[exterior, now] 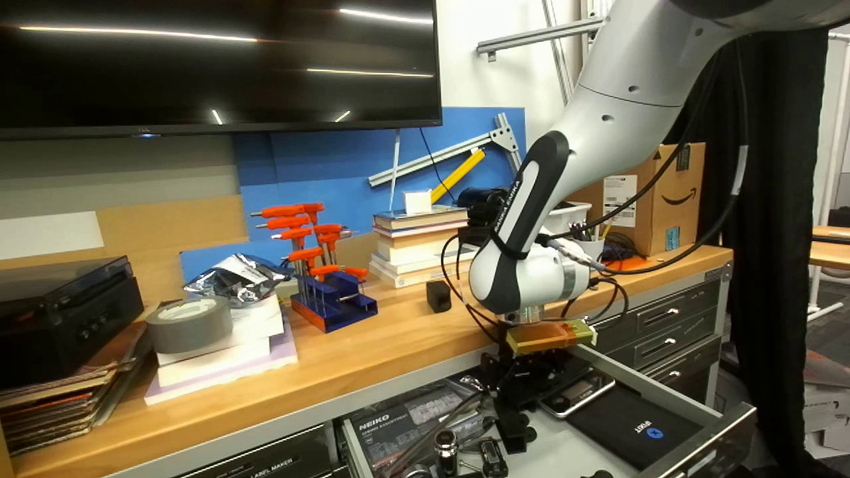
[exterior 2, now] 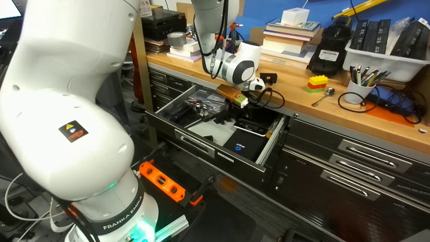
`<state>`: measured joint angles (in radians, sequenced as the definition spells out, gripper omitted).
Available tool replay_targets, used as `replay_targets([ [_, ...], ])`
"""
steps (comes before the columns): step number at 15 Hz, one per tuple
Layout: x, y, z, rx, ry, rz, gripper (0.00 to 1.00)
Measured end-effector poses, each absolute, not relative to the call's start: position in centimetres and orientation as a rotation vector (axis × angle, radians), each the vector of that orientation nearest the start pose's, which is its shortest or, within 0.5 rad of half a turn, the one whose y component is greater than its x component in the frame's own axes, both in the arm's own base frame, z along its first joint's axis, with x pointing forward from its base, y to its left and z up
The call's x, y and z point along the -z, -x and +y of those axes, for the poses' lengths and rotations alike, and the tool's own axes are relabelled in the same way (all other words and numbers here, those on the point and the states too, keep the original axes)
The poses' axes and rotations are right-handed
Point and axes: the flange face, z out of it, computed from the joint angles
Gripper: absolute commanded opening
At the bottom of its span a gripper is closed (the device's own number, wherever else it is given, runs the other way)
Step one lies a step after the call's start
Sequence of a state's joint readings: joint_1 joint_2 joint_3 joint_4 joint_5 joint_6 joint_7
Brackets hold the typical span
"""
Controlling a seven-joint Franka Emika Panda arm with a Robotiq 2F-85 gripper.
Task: Open the middle topmost drawer and take out two black objects
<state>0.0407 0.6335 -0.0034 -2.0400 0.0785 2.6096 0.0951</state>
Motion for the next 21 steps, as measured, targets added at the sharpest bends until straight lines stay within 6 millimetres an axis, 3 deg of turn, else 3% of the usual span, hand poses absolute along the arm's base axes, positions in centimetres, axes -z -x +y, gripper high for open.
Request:
replay_targets([
  [7,-12.0,-57.9,3.5,-0.151,3.125,0.12,1.0],
  [17,-11.2,-55.7,9.6,-0.22,3.11,-0.076,1.0],
  [21,-11.1,-55.4,10.3,-0.228,3.109,-0.093,1.0],
])
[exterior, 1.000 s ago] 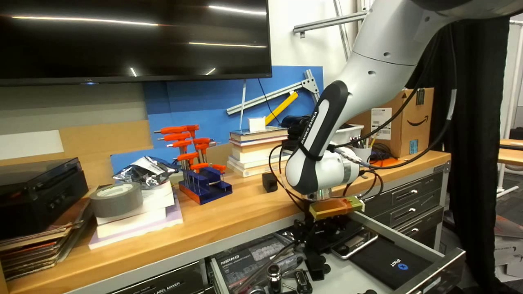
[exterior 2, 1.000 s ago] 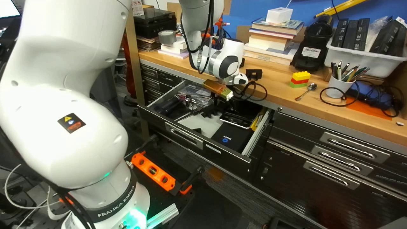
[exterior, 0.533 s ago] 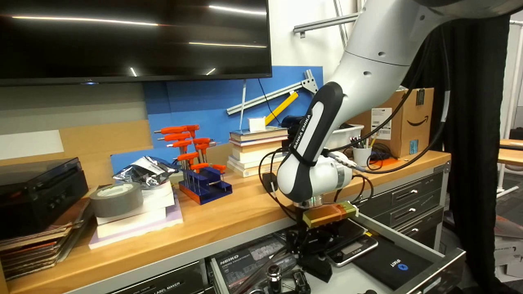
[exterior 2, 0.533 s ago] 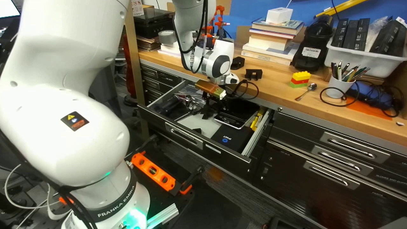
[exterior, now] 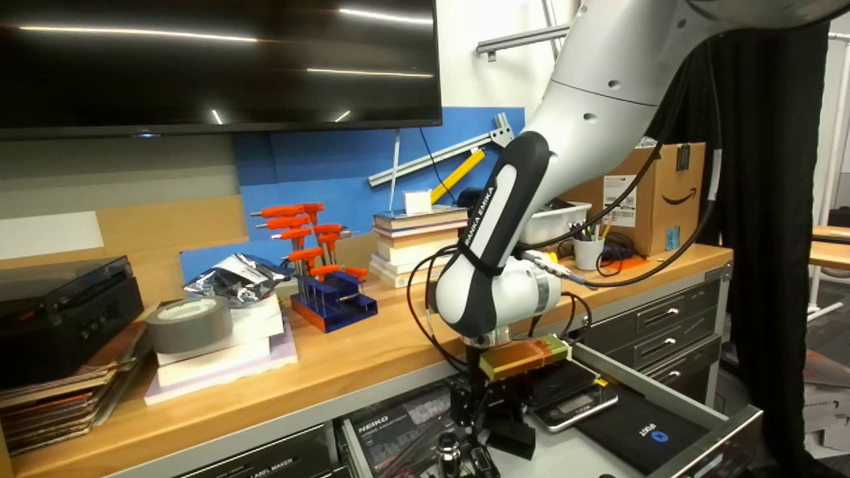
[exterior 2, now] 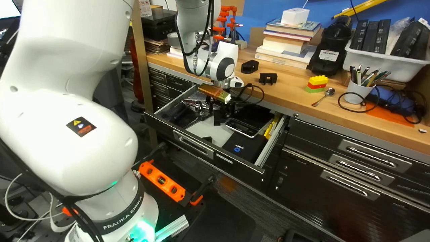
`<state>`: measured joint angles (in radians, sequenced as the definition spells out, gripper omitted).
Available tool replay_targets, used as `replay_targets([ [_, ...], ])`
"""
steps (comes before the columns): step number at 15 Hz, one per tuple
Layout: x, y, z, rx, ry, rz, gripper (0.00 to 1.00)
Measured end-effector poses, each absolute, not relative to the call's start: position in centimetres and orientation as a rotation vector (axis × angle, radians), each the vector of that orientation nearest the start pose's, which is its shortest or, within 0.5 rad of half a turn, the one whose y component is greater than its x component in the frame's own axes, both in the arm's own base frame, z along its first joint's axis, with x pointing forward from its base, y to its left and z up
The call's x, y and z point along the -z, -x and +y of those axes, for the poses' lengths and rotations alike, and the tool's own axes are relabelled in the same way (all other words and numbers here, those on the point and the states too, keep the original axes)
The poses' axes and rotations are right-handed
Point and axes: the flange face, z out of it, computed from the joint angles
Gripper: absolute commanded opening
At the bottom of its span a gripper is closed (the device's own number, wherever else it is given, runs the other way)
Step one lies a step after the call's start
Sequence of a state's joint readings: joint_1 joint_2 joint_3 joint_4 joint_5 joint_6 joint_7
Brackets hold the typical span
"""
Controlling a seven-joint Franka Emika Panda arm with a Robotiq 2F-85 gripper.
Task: Open the middle topmost drawer and take out two black objects
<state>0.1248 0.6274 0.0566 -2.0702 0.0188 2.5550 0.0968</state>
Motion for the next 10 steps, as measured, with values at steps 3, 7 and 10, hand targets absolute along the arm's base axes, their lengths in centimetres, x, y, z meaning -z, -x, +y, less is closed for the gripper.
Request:
replay_targets([
  [3,-11.1,-55.5,10.2,-0.227,3.111,-0.082,1.0],
  [7,-11.3,-55.9,9.4,-0.179,3.142,0.109,1.0],
  [10,-11.6,-56.5,8.7,-0.113,3.15,0.3,1.0],
])
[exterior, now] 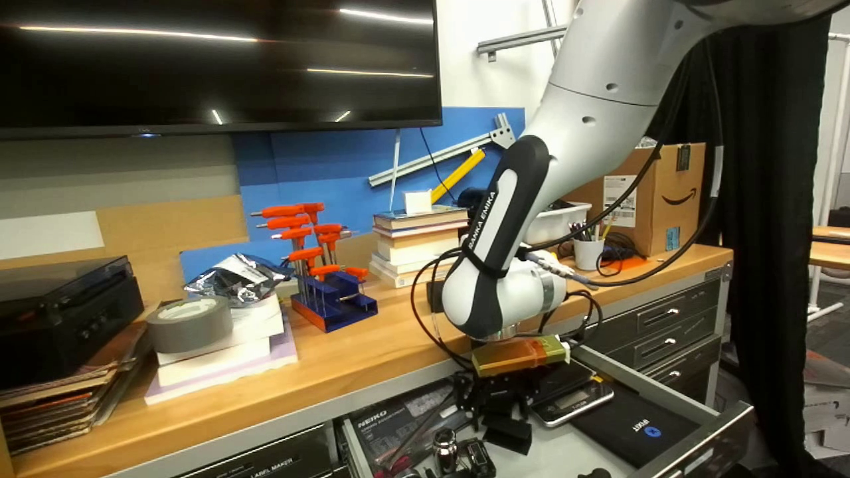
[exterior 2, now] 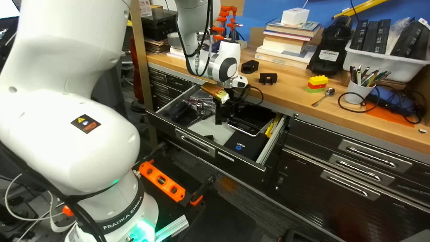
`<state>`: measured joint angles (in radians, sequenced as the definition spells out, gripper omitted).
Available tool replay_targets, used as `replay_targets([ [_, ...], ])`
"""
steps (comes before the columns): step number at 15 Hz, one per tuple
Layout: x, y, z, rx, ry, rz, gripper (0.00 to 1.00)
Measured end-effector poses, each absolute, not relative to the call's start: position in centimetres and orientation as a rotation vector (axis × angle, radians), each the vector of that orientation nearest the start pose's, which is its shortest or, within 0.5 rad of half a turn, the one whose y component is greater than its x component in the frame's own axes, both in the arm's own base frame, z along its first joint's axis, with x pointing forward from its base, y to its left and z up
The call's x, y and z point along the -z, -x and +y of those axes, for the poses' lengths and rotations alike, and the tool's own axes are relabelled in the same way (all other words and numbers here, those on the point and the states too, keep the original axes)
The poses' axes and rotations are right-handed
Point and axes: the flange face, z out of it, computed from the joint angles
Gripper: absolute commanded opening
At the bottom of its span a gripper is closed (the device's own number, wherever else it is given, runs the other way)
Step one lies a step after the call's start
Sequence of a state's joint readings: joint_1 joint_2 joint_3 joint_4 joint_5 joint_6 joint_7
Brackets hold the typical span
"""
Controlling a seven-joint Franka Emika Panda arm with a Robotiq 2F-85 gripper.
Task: Open the middle topmost drawer and take out two black objects
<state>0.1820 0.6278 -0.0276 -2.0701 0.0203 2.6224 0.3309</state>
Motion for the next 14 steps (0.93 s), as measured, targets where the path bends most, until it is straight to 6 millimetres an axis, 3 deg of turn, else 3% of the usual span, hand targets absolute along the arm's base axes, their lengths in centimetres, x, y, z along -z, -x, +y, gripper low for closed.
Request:
replay_targets([
  [2,-11.74,-56.75,8.35,-0.077,3.151,0.403,1.0],
  [3,-11.82,-56.85,8.25,-0.062,3.151,0.447,0.75],
  [5,-11.88,-56.99,8.08,-0.039,3.15,0.521,0.68],
  [10,-11.86,-57.07,7.63,-0.02,3.146,0.659,0.28],
  [14,-11.96,-57.11,7.6,-0.006,3.142,0.734,0.26],
])
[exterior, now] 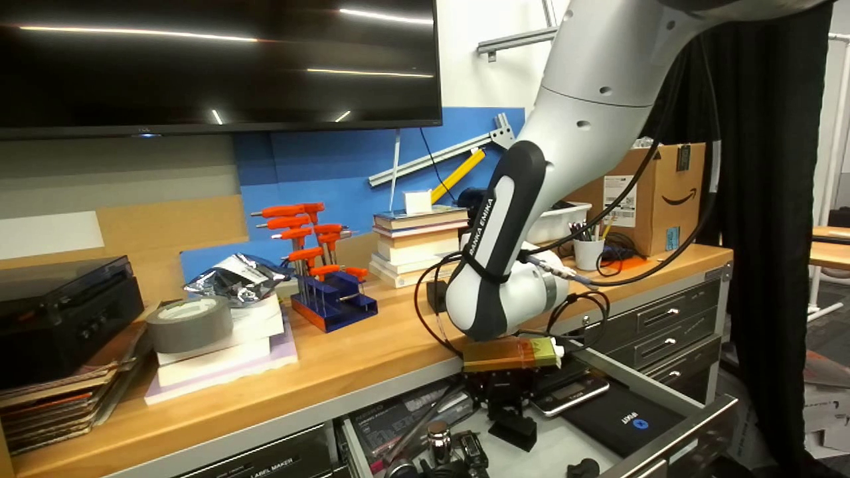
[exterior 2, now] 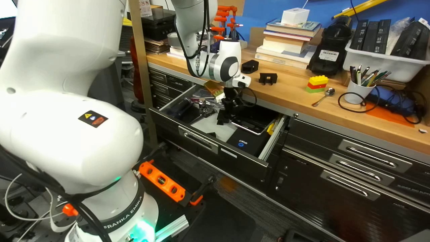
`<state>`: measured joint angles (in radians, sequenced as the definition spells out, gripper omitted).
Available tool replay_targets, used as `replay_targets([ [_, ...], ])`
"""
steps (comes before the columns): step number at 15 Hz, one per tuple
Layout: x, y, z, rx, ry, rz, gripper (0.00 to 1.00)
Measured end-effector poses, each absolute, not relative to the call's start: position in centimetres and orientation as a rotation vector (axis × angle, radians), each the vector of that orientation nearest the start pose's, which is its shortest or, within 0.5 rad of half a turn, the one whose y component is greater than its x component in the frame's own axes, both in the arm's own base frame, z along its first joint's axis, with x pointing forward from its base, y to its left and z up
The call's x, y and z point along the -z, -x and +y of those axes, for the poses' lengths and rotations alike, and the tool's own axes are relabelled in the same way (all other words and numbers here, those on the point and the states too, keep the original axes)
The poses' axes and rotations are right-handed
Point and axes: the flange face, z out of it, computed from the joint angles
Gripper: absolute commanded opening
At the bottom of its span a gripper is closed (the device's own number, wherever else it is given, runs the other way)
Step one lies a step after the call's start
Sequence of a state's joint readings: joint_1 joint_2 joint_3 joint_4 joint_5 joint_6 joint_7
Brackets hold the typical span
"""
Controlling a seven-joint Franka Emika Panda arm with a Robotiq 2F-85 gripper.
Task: Open the middle topmost drawer and take out two black objects
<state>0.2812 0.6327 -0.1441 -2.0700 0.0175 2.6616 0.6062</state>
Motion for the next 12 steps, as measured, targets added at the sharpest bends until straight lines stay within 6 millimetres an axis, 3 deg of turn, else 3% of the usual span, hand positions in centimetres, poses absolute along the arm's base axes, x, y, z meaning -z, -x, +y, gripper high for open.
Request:
replay_targets([
  [4,-12.1,-56.7,7.2,0.008,3.175,0.803,0.26],
  [7,-13.0,-55.4,6.9,-0.111,3.222,0.836,0.26],
  [12,-17.2,-52.8,5.4,-0.349,3.212,0.879,0.26],
])
